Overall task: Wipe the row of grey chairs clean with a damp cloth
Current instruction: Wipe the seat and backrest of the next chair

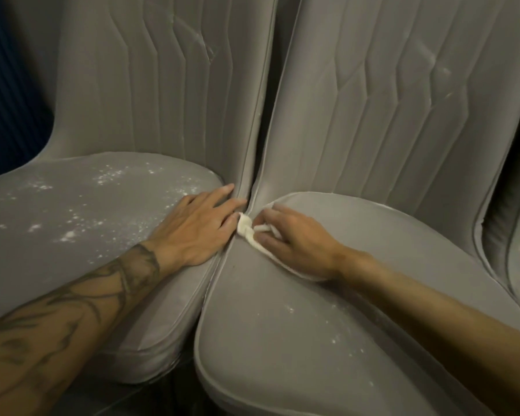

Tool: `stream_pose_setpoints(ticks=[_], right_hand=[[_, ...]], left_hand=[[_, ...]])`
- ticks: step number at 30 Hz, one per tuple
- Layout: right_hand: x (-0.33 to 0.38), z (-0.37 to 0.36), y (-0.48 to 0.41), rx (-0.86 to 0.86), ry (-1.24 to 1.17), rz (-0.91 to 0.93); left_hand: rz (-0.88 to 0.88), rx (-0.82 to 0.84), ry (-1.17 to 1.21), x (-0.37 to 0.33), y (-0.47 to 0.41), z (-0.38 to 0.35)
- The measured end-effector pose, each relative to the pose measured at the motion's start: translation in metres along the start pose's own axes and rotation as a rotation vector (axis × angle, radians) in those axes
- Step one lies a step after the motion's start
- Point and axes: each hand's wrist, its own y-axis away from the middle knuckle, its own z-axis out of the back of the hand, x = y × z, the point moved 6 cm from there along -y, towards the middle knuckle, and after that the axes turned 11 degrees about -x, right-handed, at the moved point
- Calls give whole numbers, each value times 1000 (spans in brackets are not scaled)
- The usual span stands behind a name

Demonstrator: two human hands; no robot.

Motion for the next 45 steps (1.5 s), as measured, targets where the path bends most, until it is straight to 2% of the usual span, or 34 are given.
stream_pose_setpoints(ticks=[2, 4, 6, 9, 10, 13, 16, 18, 21, 22, 24, 26, 27, 29, 32, 34, 37, 40, 42, 45], right_hand=[[25, 1, 27, 28, -110, 161], [24, 5, 36, 109, -132, 211], [-3, 14, 24, 85, -51, 116], [-41, 25, 7, 17, 64, -141], [-38, 23, 8, -5, 80, -142], [6, 12, 32, -36, -12, 92], [23, 10, 44, 77, -71, 207], [4, 15, 28, 68, -18, 137], [-26, 20, 6, 12, 57, -82], [-22, 19, 7, -11, 58, -84], [4, 12, 22, -36, 1, 61], [29, 8, 43, 17, -92, 217], [29, 9, 46, 60, -109, 240], [8, 14, 35, 81, -57, 189], [-42, 25, 6, 40, 102, -72], [-48, 22, 2, 18, 139, -132], [-3, 12, 28, -23, 10, 118], [12, 13, 43, 117, -47, 262], [-14, 22, 31, 128, 19, 200], [-61, 38, 16, 74, 138, -28]], left_hand=[[-11, 6, -10, -1, 1, 1], [-11, 10, -6, 0, 2, 0], [-9, 26, 0, 0, 2, -1], [-3, 38, -9, -1, 2, 0], [-2, 40, -11, 0, 2, 0], [-12, 36, -15, -1, 1, 0], [-18, 36, -20, 1, 1, -2], [-24, 34, -24, 2, 1, -2], [-21, 34, -31, 2, 1, -3], [-22, 31, -33, 3, 1, -3], [-27, 23, -32, 3, 1, -4], [-28, 17, -34, 4, 0, -5], [-28, 18, -37, 5, 0, -5], [-29, 28, -35, 5, 0, -6], [-23, 34, -32, 4, 0, -6], [-17, 27, -33, 5, 0, -5], [-23, 15, -40, 4, -1, -5], [-34, 17, -40, 6, -1, -7], [-34, 14, -33, 7, -1, -7], [-33, 10, -29, 6, -1, -6]])
